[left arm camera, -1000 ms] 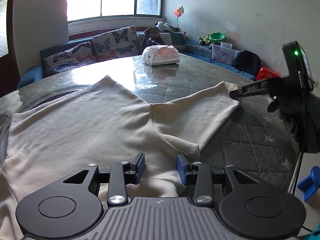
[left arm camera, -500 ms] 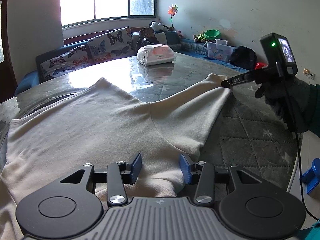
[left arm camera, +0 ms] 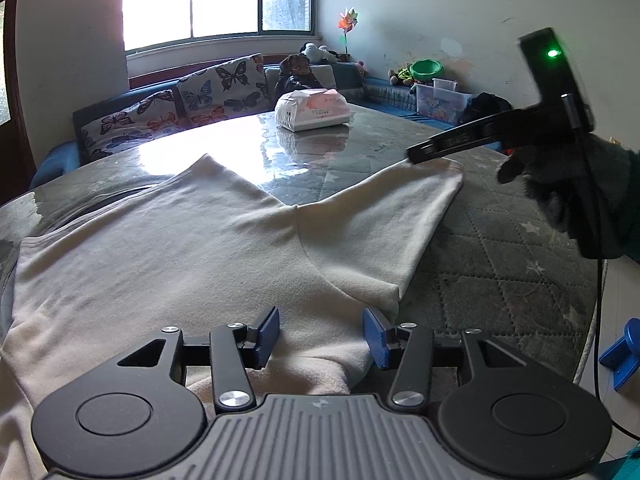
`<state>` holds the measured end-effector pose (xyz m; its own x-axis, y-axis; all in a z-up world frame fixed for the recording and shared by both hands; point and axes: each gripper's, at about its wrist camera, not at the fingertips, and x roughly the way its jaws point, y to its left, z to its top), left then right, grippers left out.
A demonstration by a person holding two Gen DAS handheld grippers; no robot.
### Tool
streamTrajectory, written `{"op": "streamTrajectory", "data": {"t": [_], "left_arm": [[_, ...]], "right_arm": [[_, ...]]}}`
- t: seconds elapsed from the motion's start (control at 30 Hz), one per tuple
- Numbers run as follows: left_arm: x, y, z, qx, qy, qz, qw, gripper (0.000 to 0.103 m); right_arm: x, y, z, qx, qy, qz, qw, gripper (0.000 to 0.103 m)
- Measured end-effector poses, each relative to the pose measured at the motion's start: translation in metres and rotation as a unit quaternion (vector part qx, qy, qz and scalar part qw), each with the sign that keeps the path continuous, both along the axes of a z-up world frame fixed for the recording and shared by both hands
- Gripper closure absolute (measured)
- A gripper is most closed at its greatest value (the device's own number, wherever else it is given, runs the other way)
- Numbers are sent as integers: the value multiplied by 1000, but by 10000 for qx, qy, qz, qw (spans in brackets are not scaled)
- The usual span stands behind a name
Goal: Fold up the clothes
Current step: 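Move the left gripper to the shirt hem and close on it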
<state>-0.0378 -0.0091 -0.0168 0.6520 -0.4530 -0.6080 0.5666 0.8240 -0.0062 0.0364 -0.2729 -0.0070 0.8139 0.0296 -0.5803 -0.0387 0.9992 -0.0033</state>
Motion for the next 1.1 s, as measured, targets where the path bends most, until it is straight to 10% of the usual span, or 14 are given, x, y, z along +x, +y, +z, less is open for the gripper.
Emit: {"op": "streamTrajectory", "data": {"t": [0.3,0.57,0.87,1.1], "left_arm": [[-15,16,13,-254,17,102,9996,49],[-26,71,33,-424,-285,998,9937,50],[-30,93,12,-479,215,816,9953,86],[-42,100,8,-401,252,683,9965,87]], "right_arm": [[15,1,-10,-33,276,-205,9994,63],[-30,51,20,-76,-146,915,9957,52],[-59,146,13,-284,-143,2653,9637,50],[-88,178,-5,-795,51,3286,9411,51]]}}
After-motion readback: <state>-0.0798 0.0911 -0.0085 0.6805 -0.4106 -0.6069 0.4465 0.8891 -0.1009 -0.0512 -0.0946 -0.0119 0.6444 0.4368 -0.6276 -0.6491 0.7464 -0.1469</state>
